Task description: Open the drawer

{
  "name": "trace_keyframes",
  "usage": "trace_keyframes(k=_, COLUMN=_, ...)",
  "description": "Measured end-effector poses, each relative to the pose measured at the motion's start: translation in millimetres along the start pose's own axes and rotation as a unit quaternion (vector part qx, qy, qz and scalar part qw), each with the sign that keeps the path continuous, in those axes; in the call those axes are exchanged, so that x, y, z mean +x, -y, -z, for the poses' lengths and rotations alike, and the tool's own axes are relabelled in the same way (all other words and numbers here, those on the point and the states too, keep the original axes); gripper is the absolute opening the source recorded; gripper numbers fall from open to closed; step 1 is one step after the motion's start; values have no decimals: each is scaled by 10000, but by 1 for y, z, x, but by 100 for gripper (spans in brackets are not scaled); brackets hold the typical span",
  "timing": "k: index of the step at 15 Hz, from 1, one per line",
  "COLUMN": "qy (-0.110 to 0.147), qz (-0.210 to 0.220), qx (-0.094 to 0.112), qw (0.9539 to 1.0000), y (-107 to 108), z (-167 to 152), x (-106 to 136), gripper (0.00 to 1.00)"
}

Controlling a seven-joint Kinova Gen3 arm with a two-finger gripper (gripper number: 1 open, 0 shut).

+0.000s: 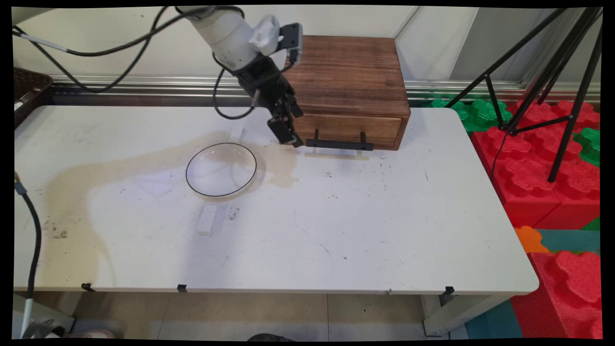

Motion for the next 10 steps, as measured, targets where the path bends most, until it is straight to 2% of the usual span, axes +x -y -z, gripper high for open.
trace_keyframes(k=10, qy=131, qz=-16, qx=163, qw=9998, y=13, z=-58, x=19, gripper=100)
